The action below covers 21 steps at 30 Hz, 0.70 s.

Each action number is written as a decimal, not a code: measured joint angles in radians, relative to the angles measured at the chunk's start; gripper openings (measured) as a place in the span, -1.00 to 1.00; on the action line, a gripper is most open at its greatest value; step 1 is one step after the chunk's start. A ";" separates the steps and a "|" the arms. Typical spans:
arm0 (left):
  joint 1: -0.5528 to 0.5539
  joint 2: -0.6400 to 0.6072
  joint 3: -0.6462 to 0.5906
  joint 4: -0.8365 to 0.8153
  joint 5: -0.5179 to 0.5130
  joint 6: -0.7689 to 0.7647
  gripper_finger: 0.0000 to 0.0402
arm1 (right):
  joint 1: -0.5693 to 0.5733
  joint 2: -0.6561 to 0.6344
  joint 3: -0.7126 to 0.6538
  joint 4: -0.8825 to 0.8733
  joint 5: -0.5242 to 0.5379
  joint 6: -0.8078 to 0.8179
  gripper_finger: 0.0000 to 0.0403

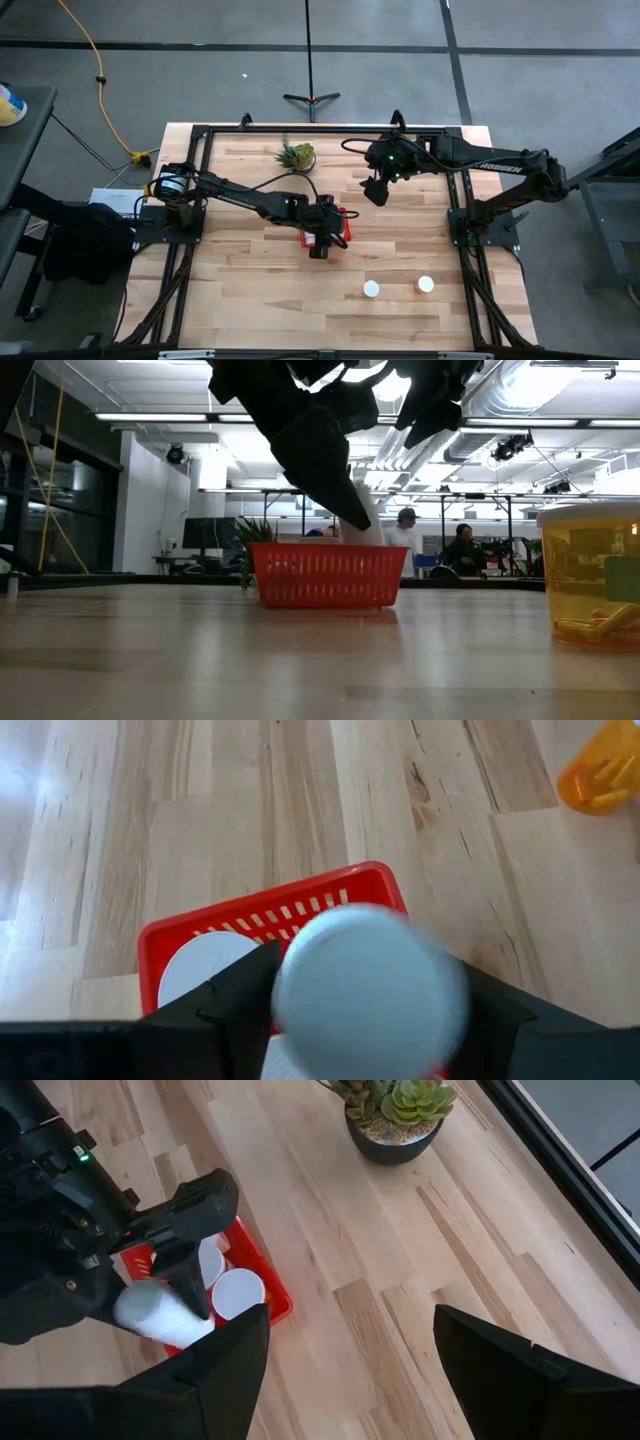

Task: Pick and place pill bottles into a basket
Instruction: Put the white pill bottle into the red bin, then put the orange pill bottle into the red bin

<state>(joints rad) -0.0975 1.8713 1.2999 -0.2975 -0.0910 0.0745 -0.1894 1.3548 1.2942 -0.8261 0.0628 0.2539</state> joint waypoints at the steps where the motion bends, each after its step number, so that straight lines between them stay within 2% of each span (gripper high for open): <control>1: 0.000 0.000 0.000 0.000 -0.002 0.000 0.35 | 0.000 0.000 0.000 0.000 0.000 0.000 0.36; 10: 0.000 0.000 0.000 0.002 -0.006 0.000 0.64 | 0.000 0.000 0.000 0.000 0.000 -0.001 0.36; 21: 0.000 0.000 0.005 -0.001 -0.017 -0.001 0.59 | 0.000 0.000 0.000 0.000 0.001 -0.001 0.36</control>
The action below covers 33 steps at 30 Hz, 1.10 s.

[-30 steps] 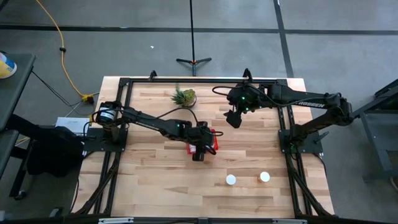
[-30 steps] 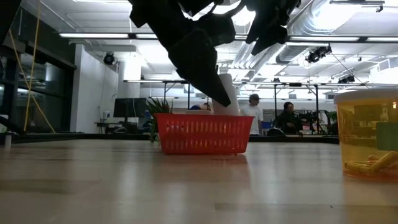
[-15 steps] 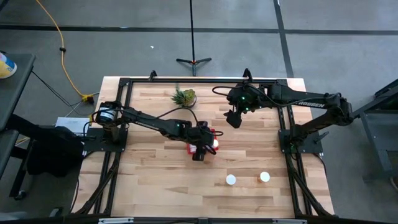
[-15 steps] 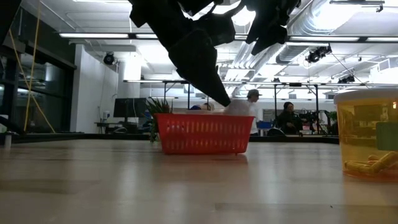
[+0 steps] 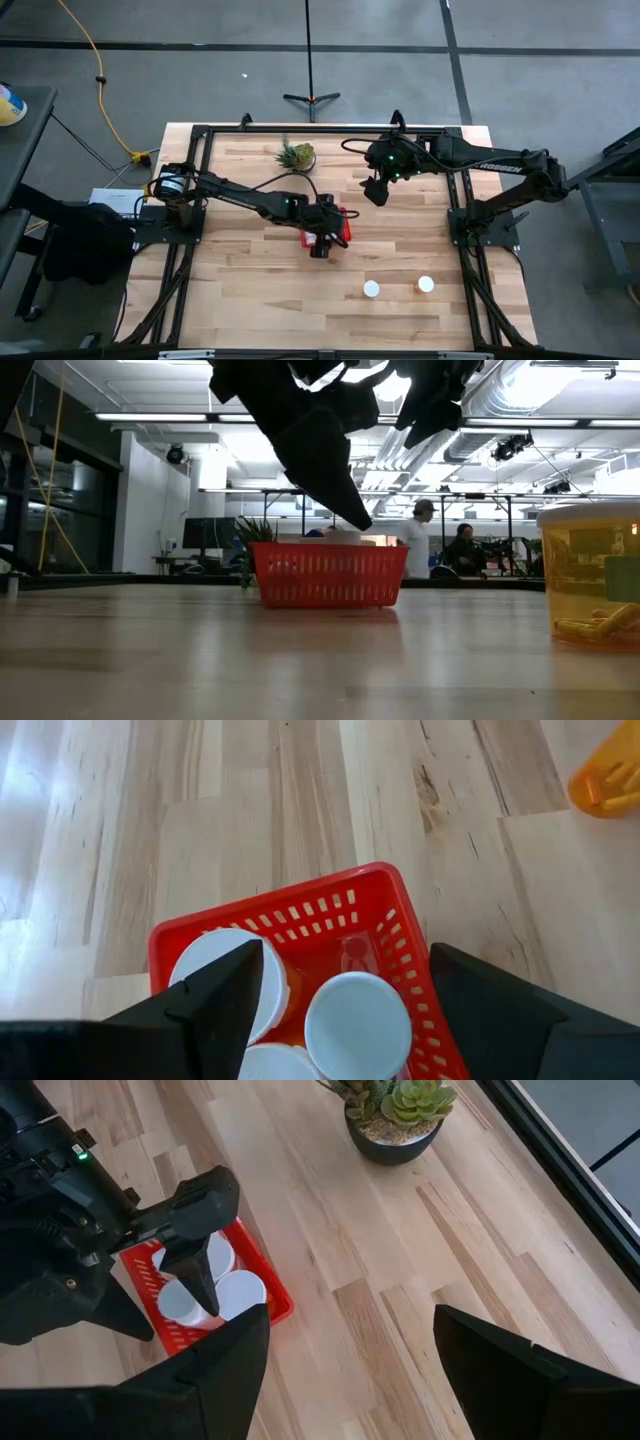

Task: Pick and place pill bottles into a basket
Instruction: Put the orange pill bottle into the red bin

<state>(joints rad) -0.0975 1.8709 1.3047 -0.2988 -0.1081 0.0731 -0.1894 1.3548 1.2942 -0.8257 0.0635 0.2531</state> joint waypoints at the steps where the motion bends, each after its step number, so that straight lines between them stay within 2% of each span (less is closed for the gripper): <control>1: 0.000 0.000 0.010 -0.014 0.000 0.000 0.58 | 0.000 0.000 0.000 0.000 0.000 0.000 0.36; 12: 0.000 -0.001 0.138 -0.102 -0.012 0.033 0.58 | 0.000 0.000 0.000 0.000 0.010 -0.008 0.36; 20: -0.001 -0.001 0.193 -0.229 0.150 -0.032 0.58 | -0.008 0.000 0.000 0.000 0.037 -0.045 0.36; 27: -0.001 -0.001 0.201 -0.323 0.198 -0.065 0.58 | -0.028 -0.008 0.000 -0.050 0.005 -0.083 0.36; 33: 0.016 -0.031 0.200 -0.401 0.244 -0.101 0.58 | -0.062 -0.064 0.000 -0.138 -0.031 -0.139 0.36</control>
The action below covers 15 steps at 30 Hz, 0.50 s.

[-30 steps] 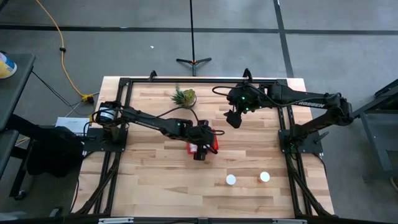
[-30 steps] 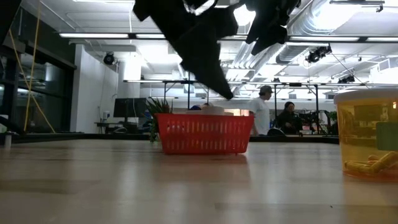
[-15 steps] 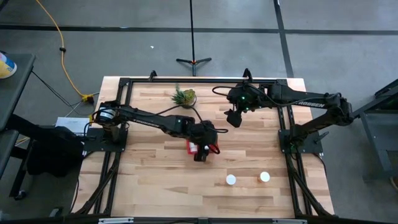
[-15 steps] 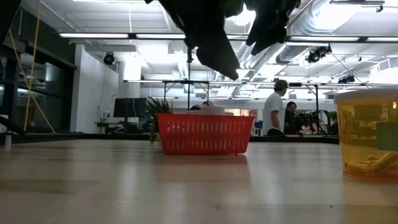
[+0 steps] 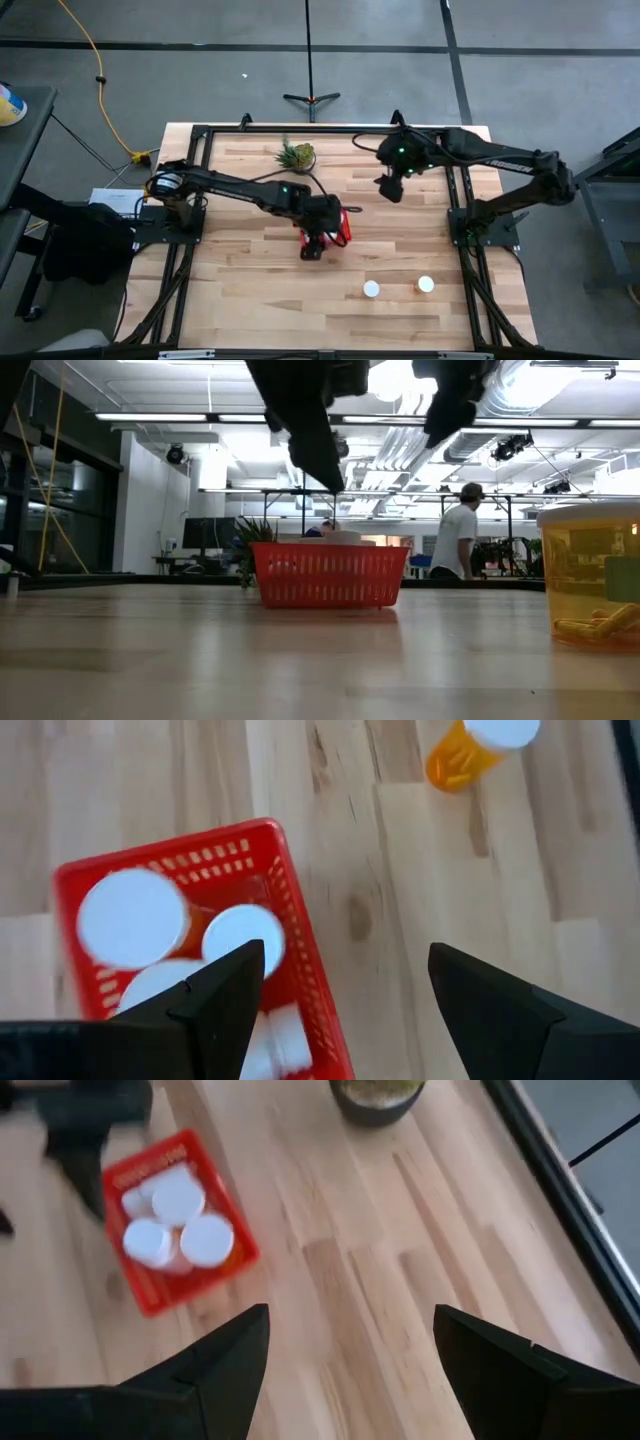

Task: Pick and place pill bottles into a basket
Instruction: Put the orange pill bottle into the red bin

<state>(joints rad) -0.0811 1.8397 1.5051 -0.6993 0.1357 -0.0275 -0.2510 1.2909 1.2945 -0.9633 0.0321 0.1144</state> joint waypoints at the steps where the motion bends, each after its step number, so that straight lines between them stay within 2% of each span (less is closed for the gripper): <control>1: 0.007 -0.016 0.000 -0.012 0.004 -0.004 0.58 | -0.006 -0.013 0.000 -0.025 -0.013 -0.008 0.36; 8: 0.069 -0.170 0.000 -0.063 -0.001 -0.056 0.58 | 0.004 -0.090 0.000 -0.172 -0.092 0.017 0.36; 15: 0.074 -0.351 0.000 -0.121 -0.091 -0.065 0.58 | 0.093 -0.087 0.000 -0.318 -0.095 0.087 0.36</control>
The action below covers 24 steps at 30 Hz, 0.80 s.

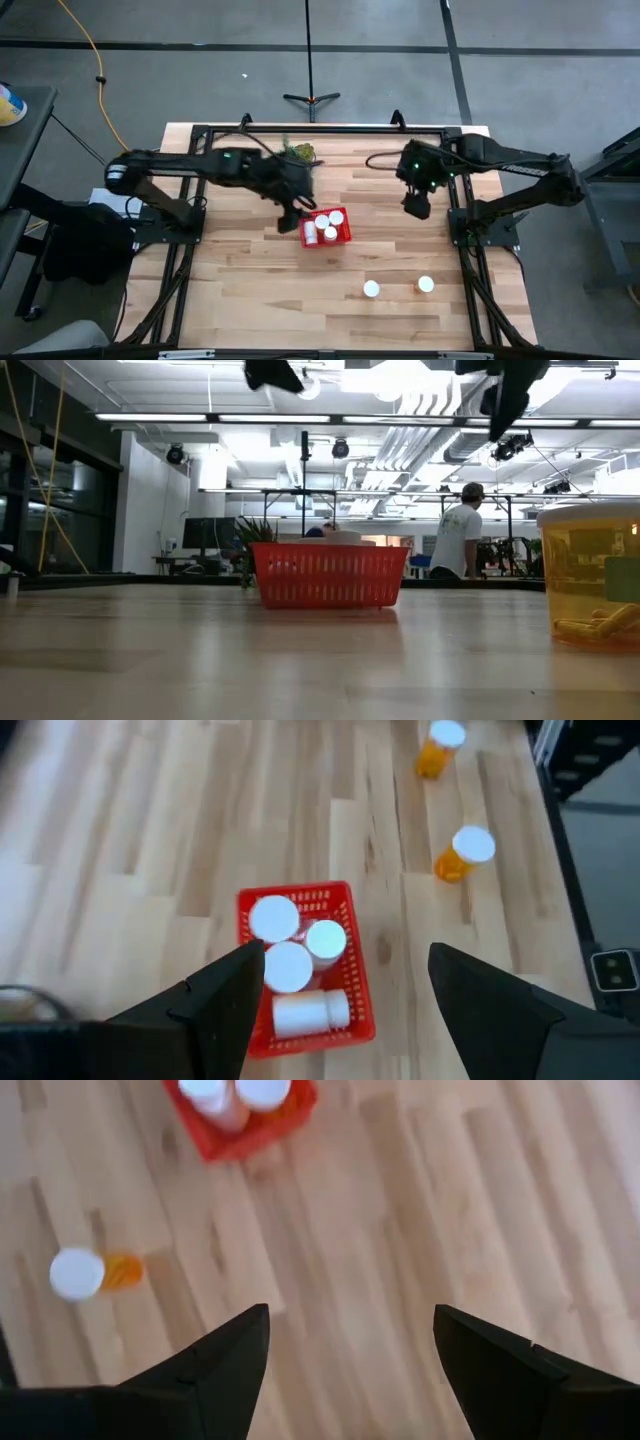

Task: Pick and place pill bottles into a basket
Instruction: Put the orange pill bottle into the red bin

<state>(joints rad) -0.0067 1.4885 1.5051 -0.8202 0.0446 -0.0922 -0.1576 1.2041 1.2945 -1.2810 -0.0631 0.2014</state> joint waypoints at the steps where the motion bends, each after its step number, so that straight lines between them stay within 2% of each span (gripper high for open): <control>1: 0.000 -0.025 0.000 -0.012 -0.012 -0.005 0.58 | 0.014 0.000 0.000 -0.019 -0.001 0.018 0.36; 8: 0.000 -0.152 0.000 -0.150 -0.106 -0.043 0.58 | 0.153 -0.007 0.000 -0.116 -0.001 0.187 0.36; 12: 0.000 -0.201 0.000 -0.173 -0.115 -0.048 0.58 | 0.246 -0.006 0.000 -0.121 0.007 0.316 0.36; 24: 0.000 -0.298 0.000 -0.260 -0.118 -0.041 0.58 | 0.518 0.020 0.000 -0.159 0.114 0.736 0.36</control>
<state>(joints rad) -0.0067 1.1904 1.5051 -1.0804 -0.0738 -0.1328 0.3608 1.2239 1.2942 -1.4397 0.0510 0.9373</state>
